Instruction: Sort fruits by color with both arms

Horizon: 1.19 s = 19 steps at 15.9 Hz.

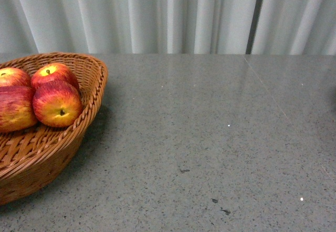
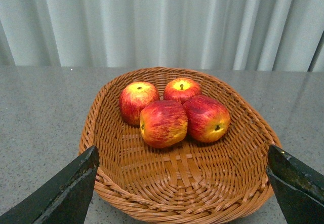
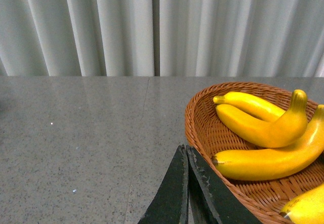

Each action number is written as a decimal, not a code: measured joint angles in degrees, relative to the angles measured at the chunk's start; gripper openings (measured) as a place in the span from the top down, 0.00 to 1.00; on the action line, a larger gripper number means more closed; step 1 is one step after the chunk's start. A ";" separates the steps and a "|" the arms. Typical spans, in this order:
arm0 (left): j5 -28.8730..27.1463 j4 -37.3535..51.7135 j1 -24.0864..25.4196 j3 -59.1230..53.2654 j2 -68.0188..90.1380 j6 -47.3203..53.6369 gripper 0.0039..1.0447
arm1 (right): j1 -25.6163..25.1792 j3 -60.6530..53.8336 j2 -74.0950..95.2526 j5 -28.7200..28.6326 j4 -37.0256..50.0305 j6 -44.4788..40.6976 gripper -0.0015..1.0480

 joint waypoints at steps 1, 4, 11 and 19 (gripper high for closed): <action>-0.02 0.00 0.00 0.00 0.02 0.00 0.06 | 0.00 -0.15 -0.68 -0.02 0.50 0.00 0.98; -0.02 0.00 0.00 0.00 0.00 0.00 0.06 | 0.00 -2.27 -1.66 -0.02 0.52 0.00 0.98; -0.07 0.04 0.00 0.00 0.00 0.02 0.06 | 0.00 -5.20 -4.98 0.02 0.98 0.11 0.98; -0.02 0.02 0.00 0.00 0.00 0.04 0.06 | 0.00 -5.20 -4.96 -0.02 1.01 0.11 0.95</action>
